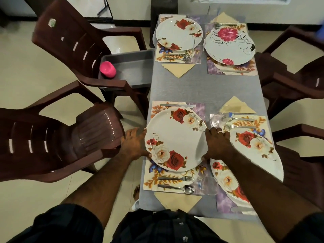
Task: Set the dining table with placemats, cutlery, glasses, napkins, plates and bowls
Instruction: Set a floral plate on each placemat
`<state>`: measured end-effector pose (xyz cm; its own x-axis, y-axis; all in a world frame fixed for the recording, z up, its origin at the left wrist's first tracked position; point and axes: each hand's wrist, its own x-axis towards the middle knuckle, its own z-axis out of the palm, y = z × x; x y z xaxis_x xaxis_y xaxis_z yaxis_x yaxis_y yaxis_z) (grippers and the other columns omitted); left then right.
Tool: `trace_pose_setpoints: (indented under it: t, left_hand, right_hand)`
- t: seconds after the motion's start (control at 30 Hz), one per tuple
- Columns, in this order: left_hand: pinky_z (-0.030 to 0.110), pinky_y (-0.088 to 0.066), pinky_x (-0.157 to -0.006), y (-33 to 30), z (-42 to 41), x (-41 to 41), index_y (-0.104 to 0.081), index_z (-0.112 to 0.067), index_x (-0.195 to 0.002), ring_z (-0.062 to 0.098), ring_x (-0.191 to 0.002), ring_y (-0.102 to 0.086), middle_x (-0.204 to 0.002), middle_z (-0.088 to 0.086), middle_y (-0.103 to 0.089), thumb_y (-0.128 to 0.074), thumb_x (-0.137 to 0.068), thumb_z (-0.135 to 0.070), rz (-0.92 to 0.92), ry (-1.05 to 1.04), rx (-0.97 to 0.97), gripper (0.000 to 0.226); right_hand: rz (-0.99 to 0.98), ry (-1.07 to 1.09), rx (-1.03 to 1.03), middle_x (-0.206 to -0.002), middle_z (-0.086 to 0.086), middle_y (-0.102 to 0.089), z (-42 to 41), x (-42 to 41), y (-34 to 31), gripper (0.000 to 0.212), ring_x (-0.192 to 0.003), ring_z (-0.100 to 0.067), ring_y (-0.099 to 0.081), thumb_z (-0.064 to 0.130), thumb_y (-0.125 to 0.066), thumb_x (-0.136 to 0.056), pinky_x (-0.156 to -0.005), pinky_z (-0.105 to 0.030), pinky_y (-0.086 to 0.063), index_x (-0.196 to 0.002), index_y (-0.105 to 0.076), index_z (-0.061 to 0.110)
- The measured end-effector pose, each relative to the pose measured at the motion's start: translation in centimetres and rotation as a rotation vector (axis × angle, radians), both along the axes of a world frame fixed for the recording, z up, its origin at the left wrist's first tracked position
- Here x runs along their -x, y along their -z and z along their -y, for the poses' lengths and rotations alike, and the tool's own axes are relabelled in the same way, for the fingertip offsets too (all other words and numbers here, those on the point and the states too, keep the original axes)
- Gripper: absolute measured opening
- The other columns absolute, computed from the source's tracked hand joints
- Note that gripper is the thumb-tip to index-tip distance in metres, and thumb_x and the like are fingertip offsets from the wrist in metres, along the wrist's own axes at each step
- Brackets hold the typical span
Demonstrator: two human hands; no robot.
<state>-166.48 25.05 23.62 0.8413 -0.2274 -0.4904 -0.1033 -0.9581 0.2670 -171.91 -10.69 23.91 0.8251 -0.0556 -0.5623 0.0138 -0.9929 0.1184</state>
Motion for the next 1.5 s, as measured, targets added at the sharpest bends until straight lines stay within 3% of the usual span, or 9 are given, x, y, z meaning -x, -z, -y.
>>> trace_pose_setpoints:
  t: [0.2,0.8,1.0,1.1,1.23,1.37,1.4,1.5]
  left_hand:
    - [0.067,-0.015,-0.124,0.9,-0.4,-0.3,-0.010,-0.041,-0.166,0.036,-0.159,-0.001,-0.174,0.007,-0.006,-0.077,-0.066,-0.082,0.002,0.047,-0.070,0.127]
    - [0.069,-0.013,-0.123,2.2,-0.9,-0.2,-0.007,-0.044,-0.165,0.039,-0.160,-0.001,-0.175,0.009,-0.004,-0.067,-0.062,-0.094,0.029,0.048,-0.173,0.128]
    - [0.069,-0.011,-0.124,1.2,-1.2,0.3,0.000,-0.041,-0.165,0.039,-0.160,0.002,-0.176,0.008,0.001,-0.067,-0.064,-0.093,0.024,0.064,-0.191,0.132]
    - [0.064,-0.011,-0.124,-1.1,-2.8,1.6,-0.001,-0.039,-0.166,0.035,-0.160,0.000,-0.176,0.006,0.000,-0.066,-0.072,-0.087,0.062,0.019,-0.152,0.124]
    - [0.060,-0.016,-0.124,-3.8,-7.3,3.7,-0.002,-0.041,-0.165,0.033,-0.158,-0.004,-0.175,0.002,-0.003,-0.061,-0.080,-0.084,0.137,-0.043,-0.105,0.112]
    - [0.056,-0.017,-0.124,-4.3,-14.8,7.9,-0.004,-0.043,-0.166,0.030,-0.158,-0.006,-0.175,0.001,-0.005,-0.058,-0.079,-0.086,0.140,-0.108,-0.101,0.112]
    - [0.055,-0.017,-0.124,-4.2,-19.7,11.1,-0.004,-0.043,-0.166,0.030,-0.158,-0.007,-0.175,0.001,-0.005,-0.058,-0.079,-0.086,0.114,-0.235,-0.090,0.111]
    - [0.053,-0.021,-0.123,-3.3,-21.9,14.2,-0.008,-0.041,-0.166,0.029,-0.158,-0.012,-0.174,0.001,-0.011,-0.052,-0.078,-0.089,0.091,-0.255,-0.077,0.110]
  right_hand:
    - [0.005,-0.017,0.003,-0.159,-0.015,-0.027,0.1,0.3,0.4,0.149,-0.149,-0.039,-0.024,0.081,-0.081,-0.053,-0.117,-0.061,-0.024,-0.162,-0.010,0.008]
    - [0.001,-0.031,-0.036,-0.162,-0.015,-0.025,0.1,-1.2,0.1,0.142,-0.151,-0.038,-0.023,0.073,-0.086,-0.057,-0.120,-0.062,-0.019,-0.162,-0.011,0.012]
    - [0.009,0.036,-0.085,-0.170,-0.018,-0.001,-1.1,-1.0,-1.2,0.150,-0.157,-0.044,-0.006,0.073,-0.086,-0.058,-0.123,-0.065,-0.008,-0.164,0.006,0.018]
    - [0.102,-0.036,-0.150,-0.172,-0.016,0.001,-4.6,-2.0,-2.9,0.151,-0.157,-0.043,-0.005,0.080,-0.081,-0.058,-0.121,-0.067,-0.009,-0.164,0.009,0.021]
    - [0.115,-0.150,-0.267,-0.172,-0.017,0.006,-11.8,-3.6,-4.6,0.136,-0.158,-0.043,-0.001,0.077,-0.074,-0.072,-0.121,-0.068,-0.005,-0.165,0.007,0.021]
    - [0.108,-0.305,-0.307,-0.169,-0.017,-0.012,-21.2,-3.2,-5.2,0.118,-0.153,-0.041,-0.020,0.075,-0.069,-0.076,-0.119,-0.062,-0.020,-0.164,-0.011,0.022]
    - [0.104,-0.447,-0.303,-0.167,-0.018,-0.016,-27.0,-2.6,-4.9,0.116,-0.151,-0.039,-0.024,0.076,-0.068,-0.075,-0.118,-0.058,-0.023,-0.162,-0.016,0.022]
    - [0.091,-0.501,-0.271,-0.159,-0.014,-0.029,-29.8,-1.1,-3.9,0.107,-0.138,-0.038,-0.042,0.077,-0.065,-0.070,-0.111,-0.053,-0.035,-0.157,-0.027,0.026]
